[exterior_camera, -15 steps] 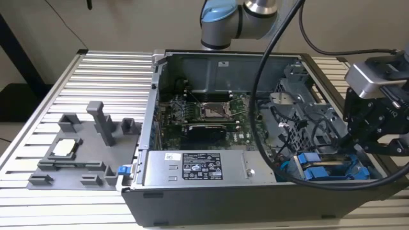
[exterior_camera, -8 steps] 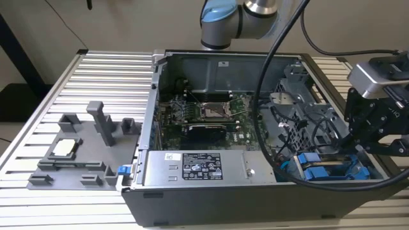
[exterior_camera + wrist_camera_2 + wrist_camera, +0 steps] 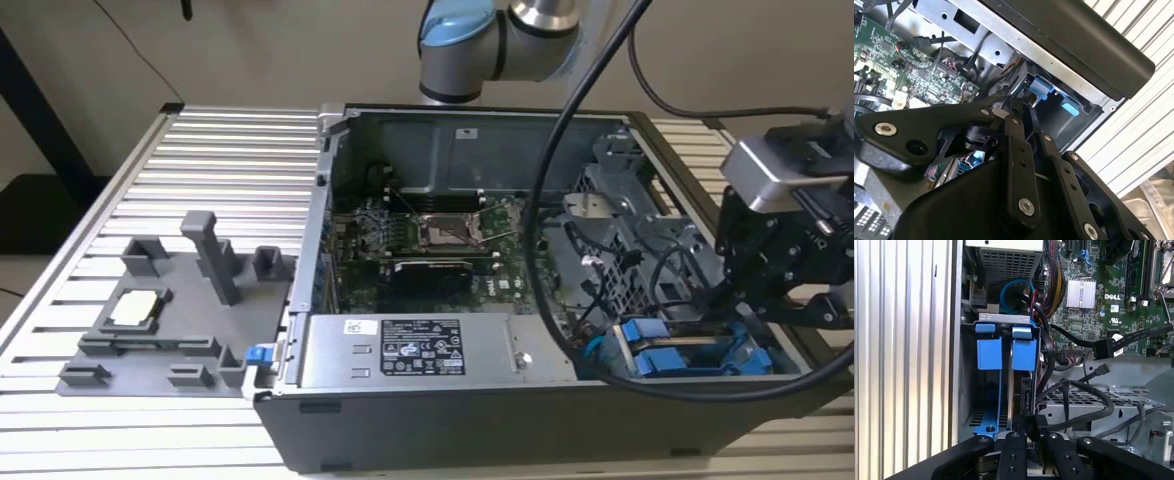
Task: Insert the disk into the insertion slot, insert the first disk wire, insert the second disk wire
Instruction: 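Insert the first disk wire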
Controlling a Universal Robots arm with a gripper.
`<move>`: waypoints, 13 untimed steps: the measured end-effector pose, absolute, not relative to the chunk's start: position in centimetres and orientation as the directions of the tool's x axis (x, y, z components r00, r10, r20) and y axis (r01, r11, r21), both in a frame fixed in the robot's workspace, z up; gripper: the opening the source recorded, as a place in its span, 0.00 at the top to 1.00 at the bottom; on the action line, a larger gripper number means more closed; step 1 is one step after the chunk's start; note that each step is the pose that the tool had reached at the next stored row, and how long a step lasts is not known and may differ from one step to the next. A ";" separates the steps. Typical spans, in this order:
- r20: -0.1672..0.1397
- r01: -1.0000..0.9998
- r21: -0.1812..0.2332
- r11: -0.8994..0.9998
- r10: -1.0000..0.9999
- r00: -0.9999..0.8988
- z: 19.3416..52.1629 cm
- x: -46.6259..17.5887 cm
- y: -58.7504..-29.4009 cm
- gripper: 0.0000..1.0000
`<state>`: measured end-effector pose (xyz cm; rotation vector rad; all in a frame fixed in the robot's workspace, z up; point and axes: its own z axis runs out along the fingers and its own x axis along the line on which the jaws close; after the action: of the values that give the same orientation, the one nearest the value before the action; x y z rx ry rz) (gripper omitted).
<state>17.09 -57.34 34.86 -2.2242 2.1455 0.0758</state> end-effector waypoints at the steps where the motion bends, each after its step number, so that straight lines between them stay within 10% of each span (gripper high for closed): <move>1: -0.071 -0.999 -0.002 -0.034 -0.997 0.034 34.8 17.1 -57.3 0.81; 13: -0.078 -1.000 -0.002 -0.026 -0.997 0.026 34.4 17.1 -57.5 0.81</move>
<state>17.09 -57.53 34.41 -2.2094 2.1522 0.0835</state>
